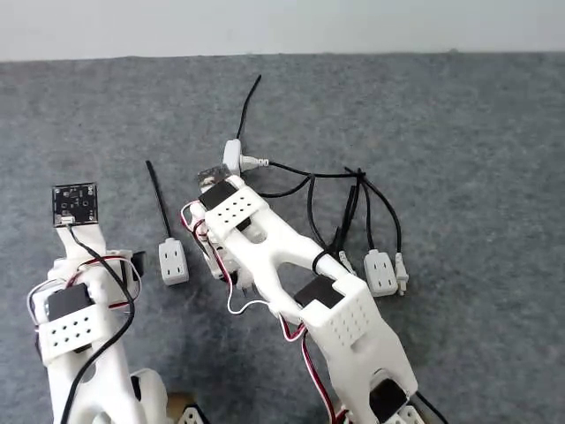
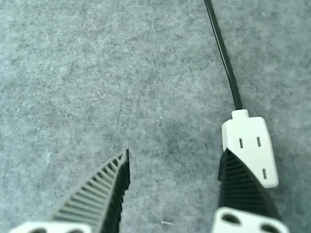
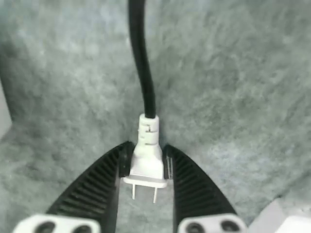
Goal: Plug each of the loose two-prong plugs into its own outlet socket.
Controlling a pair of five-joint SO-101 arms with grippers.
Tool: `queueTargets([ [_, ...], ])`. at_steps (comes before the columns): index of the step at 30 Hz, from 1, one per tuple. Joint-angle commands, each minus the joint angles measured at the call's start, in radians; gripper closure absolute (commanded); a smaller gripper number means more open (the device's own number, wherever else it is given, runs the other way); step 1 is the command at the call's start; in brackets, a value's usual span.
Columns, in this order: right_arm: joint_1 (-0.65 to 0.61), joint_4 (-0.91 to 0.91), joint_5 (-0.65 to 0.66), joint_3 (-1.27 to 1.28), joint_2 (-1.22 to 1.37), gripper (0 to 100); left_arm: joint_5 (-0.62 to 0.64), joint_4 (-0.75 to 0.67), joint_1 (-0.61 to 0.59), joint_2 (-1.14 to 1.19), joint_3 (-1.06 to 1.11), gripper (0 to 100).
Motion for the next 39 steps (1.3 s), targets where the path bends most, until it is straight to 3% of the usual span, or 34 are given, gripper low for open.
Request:
queueTargets([
  [1, 0.025, 0.048, 0.037, -0.018, 0.01, 99.0, 0.002, -0.025, 0.006, -0.023, -0.005, 72],
  [5, 0.056, 0.068, 0.083, -0.043, 0.001, 99.0, 0.002, -0.025, 0.006, -0.023, -0.005, 72],
  [10, 0.088, 0.226, 0.18, -0.267, -0.073, 99.0, 0.002, -0.025, 0.018, -0.023, -0.004, 72],
  [15, 0.094, 0.263, 0.334, -0.439, -0.173, 99.0, 0.035, -0.023, 0.147, -0.034, -0.019, 72],
  [19, 0.094, 0.263, 0.367, -0.46, -0.248, 99.0, 0.052, -0.011, 0.235, -0.034, -0.09, 72],
  [26, 0.114, 0.26, 0.367, -0.595, -0.348, 99.0, 0.057, 0.075, 0.315, -0.034, -0.328, 72],
  [33, 0.113, 0.262, 0.373, -0.864, -0.453, 99.0, 0.117, 0.292, 0.443, -0.035, -0.673, 72],
  [39, 0.114, 0.263, 0.519, -0.967, -0.602, 99.0, 0.107, 0.365, 0.577, -0.038, -0.825, 72],
])
